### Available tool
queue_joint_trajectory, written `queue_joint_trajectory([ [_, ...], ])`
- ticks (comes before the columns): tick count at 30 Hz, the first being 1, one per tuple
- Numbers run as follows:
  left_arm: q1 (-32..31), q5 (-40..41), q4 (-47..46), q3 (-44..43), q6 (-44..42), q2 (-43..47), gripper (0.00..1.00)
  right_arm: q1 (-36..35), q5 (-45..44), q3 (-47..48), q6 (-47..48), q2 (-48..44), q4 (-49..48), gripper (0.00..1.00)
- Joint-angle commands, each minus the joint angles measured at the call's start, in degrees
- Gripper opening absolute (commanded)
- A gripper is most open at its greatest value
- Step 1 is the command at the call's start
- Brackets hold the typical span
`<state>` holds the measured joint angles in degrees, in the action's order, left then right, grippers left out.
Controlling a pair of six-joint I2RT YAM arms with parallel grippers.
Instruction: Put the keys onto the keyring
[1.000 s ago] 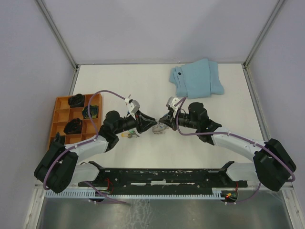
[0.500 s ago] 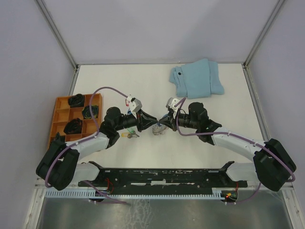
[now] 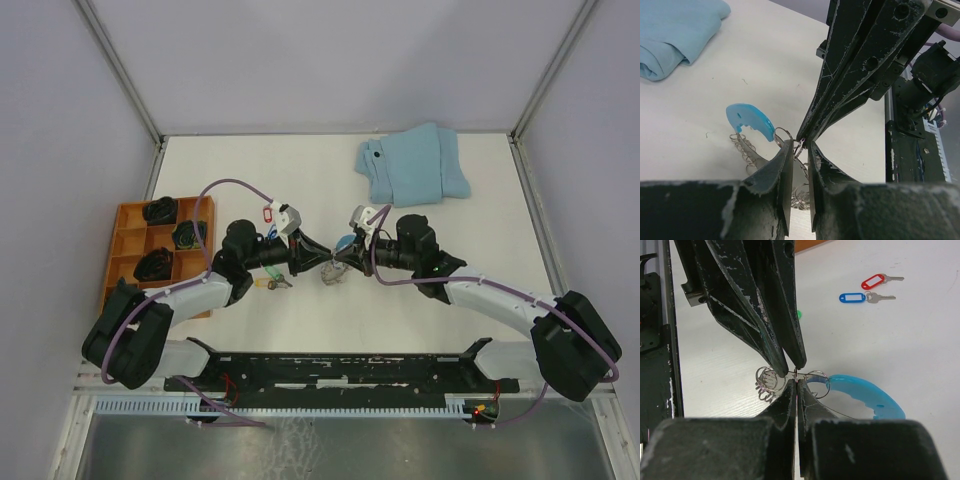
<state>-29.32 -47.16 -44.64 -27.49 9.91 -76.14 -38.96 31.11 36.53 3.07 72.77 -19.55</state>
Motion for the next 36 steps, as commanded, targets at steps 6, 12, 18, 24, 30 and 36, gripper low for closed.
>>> queue_joint_trajectory([
  [6, 3.03, -3.74, -7.95, 1.48, 3.94, 0.91, 0.29, 0.75, 1.04, -1.81, -2.64, -3.64, -9.76, 0.01],
  [12, 3.16, -4.18, -7.83, 1.25, 4.16, 0.76, 0.32, 0.96, 3.63, -1.48, -3.71, -3.04, -11.23, 0.01],
  [18, 3.17, -4.89, -7.83, 0.80, 4.28, -0.31, 0.32, 1.00, 4.82, -1.47, -4.19, -2.99, -11.66, 0.01],
  [24, 3.19, -7.85, -9.99, 0.44, 6.33, -0.98, 0.31, 1.06, 5.92, -1.04, -3.97, -2.11, -11.21, 0.01],
  [30, 3.14, -9.83, -10.84, 0.04, 7.41, -1.87, 0.29, 1.08, 7.24, -0.52, -4.49, -1.29, -11.21, 0.01],
  [36, 3.05, -11.90, -12.93, -0.58, 9.77, -3.87, 0.23, 1.11, 8.02, -0.17, -4.95, -0.55, -11.12, 0.01],
])
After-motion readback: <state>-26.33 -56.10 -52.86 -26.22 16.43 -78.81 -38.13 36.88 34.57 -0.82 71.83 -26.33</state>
